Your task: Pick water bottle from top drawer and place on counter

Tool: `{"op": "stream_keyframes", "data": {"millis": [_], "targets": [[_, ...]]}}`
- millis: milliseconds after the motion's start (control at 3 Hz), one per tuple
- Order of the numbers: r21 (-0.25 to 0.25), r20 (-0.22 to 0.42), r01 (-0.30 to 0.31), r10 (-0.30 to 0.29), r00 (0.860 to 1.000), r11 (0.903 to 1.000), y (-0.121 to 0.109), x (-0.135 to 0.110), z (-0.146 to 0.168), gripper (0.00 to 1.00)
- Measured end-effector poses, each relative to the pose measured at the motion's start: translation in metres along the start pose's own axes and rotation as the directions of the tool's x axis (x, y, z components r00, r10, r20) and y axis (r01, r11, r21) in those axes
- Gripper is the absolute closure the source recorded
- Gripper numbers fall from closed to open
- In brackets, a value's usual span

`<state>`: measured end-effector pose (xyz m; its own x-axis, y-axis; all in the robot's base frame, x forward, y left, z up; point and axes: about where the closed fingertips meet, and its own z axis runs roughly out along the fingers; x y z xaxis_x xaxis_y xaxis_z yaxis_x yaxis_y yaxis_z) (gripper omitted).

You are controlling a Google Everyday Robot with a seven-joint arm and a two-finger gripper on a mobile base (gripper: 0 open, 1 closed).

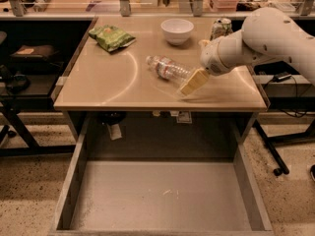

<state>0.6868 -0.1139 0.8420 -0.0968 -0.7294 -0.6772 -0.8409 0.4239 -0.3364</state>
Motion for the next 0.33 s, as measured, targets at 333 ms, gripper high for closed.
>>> {"op": "stream_keyframes", "data": {"millis": [333], "targets": [[0.0,0.0,0.0,0.0,1.0,1.0,0.0,0.0,0.0,0.0]]}}
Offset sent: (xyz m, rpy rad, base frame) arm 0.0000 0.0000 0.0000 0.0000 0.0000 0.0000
